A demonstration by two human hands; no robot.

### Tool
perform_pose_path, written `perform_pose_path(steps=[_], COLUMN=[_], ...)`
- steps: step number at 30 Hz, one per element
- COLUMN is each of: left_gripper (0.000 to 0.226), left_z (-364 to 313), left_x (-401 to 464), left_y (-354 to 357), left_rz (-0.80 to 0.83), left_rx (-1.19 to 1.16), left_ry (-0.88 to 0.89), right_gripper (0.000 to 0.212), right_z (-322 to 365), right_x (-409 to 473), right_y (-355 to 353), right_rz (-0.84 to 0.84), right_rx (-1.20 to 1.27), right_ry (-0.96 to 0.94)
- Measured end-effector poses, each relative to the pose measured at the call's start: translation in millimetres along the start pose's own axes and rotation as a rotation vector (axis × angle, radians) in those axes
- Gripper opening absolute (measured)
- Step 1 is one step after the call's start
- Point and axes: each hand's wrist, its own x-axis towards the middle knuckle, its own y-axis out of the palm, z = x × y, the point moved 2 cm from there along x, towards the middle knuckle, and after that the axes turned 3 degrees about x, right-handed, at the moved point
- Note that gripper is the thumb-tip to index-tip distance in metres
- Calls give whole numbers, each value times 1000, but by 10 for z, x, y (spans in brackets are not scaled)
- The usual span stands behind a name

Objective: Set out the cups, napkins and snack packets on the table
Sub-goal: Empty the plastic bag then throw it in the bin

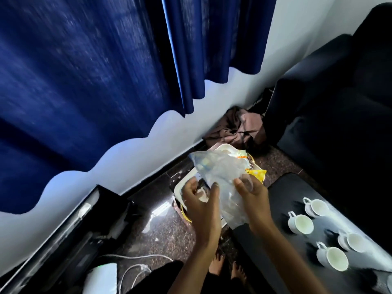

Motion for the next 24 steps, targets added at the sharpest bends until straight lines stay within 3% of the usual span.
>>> perform_pose_path(steps=[2, 4, 8, 10, 13, 16, 18, 20, 22, 24], left_gripper=[57, 64, 69, 80, 64, 38, 39, 49, 51, 50], left_z=[-142, -286, -483, -482, -507, -538, -558, -605, -678, -744], left_x=[-21, 5, -6, -79, -171, -165, -138, -108, -75, -78], left_y=[-66, -72, -26, 11, 86, 109, 121, 111, 94, 102], left_rz=[-3, 135, 538, 625, 491, 291, 211, 112, -8, -104], left_rx=[79, 153, 134, 125, 141, 85, 36, 9, 24, 58], left_ry=[154, 180, -80, -175, -52, 64, 102, 132, 245, 382], right_gripper=[19, 21, 20, 26, 26, 29, 38, 31, 15, 23], right_z=[109, 211, 484, 581, 677, 696, 712, 761, 802, 765], right_x=[-37, -72, -128, -163, -224, -266, -260, -239, -212, -233], right_y=[-57, -80, -103, -72, -1, 13, -27, -81, -142, -174], right_rz=[77, 223, 421, 495, 455, 265, 140, 75, 58, 129], right_rx=[-28, -37, -19, -5, -53, -148, -176, -123, 15, 22], right_ry=[-27, -2, -10, -45, -194, -378, -394, -315, -121, 139])
